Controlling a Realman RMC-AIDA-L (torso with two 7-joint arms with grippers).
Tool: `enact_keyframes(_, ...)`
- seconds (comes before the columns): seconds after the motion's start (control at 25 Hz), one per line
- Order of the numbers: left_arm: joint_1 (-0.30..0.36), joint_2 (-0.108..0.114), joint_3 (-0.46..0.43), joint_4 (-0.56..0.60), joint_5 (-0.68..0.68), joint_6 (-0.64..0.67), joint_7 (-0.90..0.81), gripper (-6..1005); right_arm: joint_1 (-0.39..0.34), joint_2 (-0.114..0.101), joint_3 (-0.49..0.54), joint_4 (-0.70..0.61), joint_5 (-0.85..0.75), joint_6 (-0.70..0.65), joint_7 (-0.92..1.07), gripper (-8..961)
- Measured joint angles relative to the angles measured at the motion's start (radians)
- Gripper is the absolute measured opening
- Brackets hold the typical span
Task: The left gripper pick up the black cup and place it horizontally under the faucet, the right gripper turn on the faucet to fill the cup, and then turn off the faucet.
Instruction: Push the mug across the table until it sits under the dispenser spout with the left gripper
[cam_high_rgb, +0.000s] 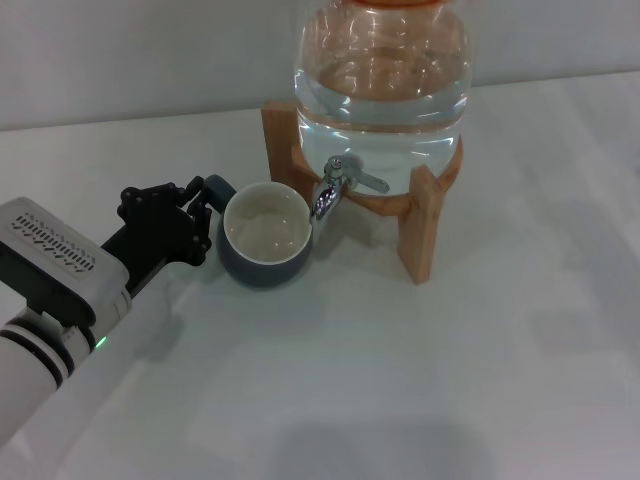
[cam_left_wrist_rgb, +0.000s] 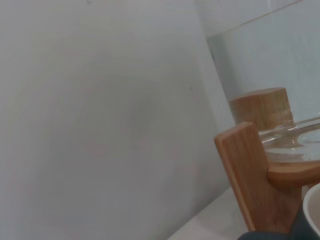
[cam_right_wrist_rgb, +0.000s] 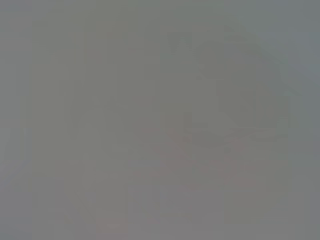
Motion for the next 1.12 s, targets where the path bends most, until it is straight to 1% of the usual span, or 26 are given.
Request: enact_keyframes(1.12,0.001,0.0,0.0,-0.008,0.006,-0.005,0.003,68,0.002,0.0,0.0,0.0,0.0,0.004,0.0,855)
